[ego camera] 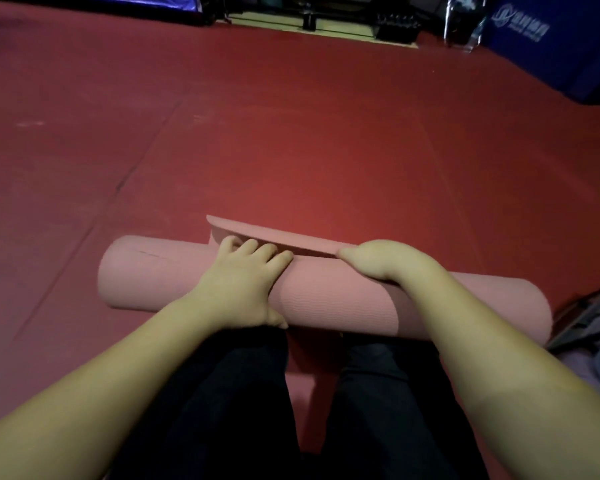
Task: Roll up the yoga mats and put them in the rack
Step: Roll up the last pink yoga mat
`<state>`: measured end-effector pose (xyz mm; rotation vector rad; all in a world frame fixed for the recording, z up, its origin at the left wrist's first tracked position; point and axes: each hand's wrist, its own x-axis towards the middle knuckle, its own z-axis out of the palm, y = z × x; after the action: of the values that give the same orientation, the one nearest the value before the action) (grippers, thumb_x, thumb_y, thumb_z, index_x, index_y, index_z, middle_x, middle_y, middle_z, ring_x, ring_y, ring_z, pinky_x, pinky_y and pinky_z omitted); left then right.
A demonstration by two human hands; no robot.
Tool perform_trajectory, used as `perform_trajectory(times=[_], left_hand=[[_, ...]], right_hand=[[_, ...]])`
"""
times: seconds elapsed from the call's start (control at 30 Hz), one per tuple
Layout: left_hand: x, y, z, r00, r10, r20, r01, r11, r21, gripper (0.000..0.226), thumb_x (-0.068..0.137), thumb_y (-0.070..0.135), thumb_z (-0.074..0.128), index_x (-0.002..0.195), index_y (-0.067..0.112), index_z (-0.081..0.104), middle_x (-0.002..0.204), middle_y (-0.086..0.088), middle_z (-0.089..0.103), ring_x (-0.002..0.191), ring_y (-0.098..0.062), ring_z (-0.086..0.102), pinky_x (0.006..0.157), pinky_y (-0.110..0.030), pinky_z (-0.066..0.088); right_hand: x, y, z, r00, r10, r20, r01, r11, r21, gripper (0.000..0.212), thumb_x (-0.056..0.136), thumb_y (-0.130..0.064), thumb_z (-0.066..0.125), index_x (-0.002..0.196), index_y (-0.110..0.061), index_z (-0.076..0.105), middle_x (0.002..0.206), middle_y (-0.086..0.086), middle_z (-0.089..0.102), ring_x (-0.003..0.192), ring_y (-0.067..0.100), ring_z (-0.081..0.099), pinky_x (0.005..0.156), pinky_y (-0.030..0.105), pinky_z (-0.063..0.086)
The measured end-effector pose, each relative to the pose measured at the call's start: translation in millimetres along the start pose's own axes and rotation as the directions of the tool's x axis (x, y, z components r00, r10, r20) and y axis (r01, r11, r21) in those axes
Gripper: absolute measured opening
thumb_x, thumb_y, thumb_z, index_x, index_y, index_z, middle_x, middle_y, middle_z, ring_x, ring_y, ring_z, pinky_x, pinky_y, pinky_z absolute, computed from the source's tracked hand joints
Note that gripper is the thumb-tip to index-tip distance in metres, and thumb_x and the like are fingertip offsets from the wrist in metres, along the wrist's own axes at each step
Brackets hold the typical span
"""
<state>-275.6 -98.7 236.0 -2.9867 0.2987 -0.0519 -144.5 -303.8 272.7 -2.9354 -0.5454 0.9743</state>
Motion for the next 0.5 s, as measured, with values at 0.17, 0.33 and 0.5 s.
perform_trajectory(times=[0.17, 0.33, 0.5], left_hand=[[31.4, -14.4, -7.1, 0.979, 0.028, 0.203, 0.001, 0.990, -0.142, 0.110, 0.054, 0.085, 0.065, 0.146, 0.031, 0.035, 0.142, 0.006, 0.048, 0.125, -0.021, 0.043, 0.103, -0.044, 0.029], [72.2, -36.7, -7.2, 0.890, 0.080, 0.449, 0.124, 0.905, -0.407, 0.100, 0.051, 0.071, 0.081, 0.135, 0.031, 0.046, 0.131, 0.003, 0.059, 0.113, -0.023, 0.054, 0.098, -0.039, 0.044], [97.6, -46.4, -4.0, 0.809, 0.162, 0.565, 0.212, 0.816, -0.538, 0.099, 0.055, 0.060, 0.087, 0.139, 0.030, 0.044, 0.128, 0.008, 0.056, 0.112, -0.019, 0.054, 0.094, -0.035, 0.045]], right_hand=[[16.9, 7.0, 12.5, 0.919, -0.056, -0.391, 0.060, 0.998, -0.002, 0.055, 0.102, -0.047, 0.027, 0.117, -0.011, 0.065, 0.124, 0.016, 0.062, 0.113, 0.035, 0.057, 0.086, 0.040, 0.044], [4.0, 5.0, 43.4, 0.819, -0.089, -0.567, 0.040, 0.994, -0.099, 0.060, 0.099, -0.055, 0.023, 0.109, -0.014, 0.065, 0.112, 0.011, 0.063, 0.109, 0.033, 0.055, 0.091, 0.041, 0.043], [4.9, 3.0, 50.0, 0.822, -0.032, -0.568, -0.074, 0.984, -0.163, 0.087, 0.082, -0.077, 0.006, 0.109, -0.018, 0.064, 0.111, 0.006, 0.066, 0.108, 0.029, 0.059, 0.091, 0.040, 0.040]])
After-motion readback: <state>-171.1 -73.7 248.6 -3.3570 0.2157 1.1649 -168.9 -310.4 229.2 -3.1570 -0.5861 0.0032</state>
